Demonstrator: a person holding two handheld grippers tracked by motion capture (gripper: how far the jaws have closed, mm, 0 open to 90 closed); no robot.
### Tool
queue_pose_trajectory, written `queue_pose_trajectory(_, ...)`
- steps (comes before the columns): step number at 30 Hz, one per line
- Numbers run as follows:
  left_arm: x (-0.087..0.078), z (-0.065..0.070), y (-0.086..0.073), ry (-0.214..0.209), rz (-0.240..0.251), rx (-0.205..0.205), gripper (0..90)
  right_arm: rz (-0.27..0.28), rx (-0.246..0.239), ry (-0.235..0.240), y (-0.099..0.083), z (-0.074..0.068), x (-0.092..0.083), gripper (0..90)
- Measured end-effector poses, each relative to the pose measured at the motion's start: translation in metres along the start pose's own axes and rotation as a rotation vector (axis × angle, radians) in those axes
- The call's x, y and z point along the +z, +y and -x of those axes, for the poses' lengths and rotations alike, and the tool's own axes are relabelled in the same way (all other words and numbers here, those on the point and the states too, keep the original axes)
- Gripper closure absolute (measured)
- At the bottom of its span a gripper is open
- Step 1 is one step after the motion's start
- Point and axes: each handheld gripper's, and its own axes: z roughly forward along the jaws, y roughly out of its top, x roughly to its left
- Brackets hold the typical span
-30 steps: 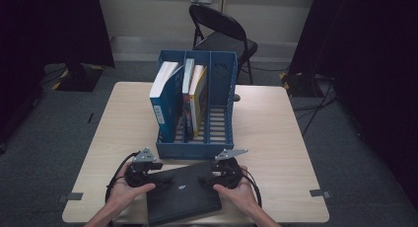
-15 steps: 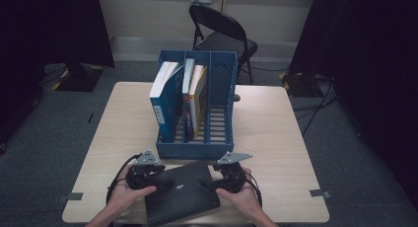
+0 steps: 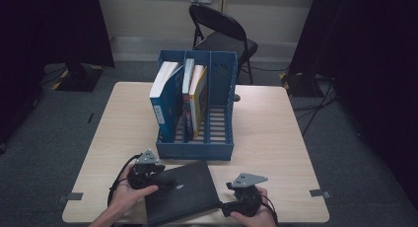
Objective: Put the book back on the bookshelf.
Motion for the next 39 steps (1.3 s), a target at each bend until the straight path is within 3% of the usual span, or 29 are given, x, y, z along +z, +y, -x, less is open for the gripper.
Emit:
queue_pose_trajectory(5,0.000,0.001,0.000,0.001,0.007,0.005,30.6,-0.014,-0.047,-0.024,-0.002,-0.003,0.000,25.7)
queue_pose_trajectory(8,0.001,0.001,0.000,0.006,0.009,0.012,30.6,-0.020,-0.060,-0.012,-0.001,-0.003,0.003,24.9)
queue_pose_trajectory(12,0.001,0.002,0.000,0.007,0.012,0.020,31.2,-0.019,-0.058,0.003,-0.002,-0.001,0.004,25.5)
queue_pose_trajectory(17,0.002,0.004,0.003,0.013,-0.005,0.031,30.7,-0.027,-0.054,0.054,-0.001,0.002,0.003,35.1)
queue_pose_trajectory(24,0.001,0.004,0.004,-0.002,-0.023,0.045,31.3,-0.030,-0.041,0.072,0.001,0.007,0.004,38.6)
queue_pose_trajectory(30,-0.003,0.005,0.002,-0.017,-0.046,0.048,31.5,-0.019,-0.034,0.032,0.004,0.011,0.003,43.4)
queue_pose_trajectory(34,-0.007,0.008,0.000,-0.028,-0.066,0.057,30.7,-0.017,0.012,0.013,0.006,0.019,0.005,41.1)
queue_pose_trajectory(36,-0.009,0.008,-0.002,-0.037,-0.070,0.055,30.5,-0.015,0.000,-0.011,0.009,0.020,0.006,42.2)
queue_pose_trajectory(39,-0.011,0.010,-0.004,-0.037,-0.078,0.059,30.7,-0.010,0.004,-0.002,0.010,0.023,0.007,41.9)
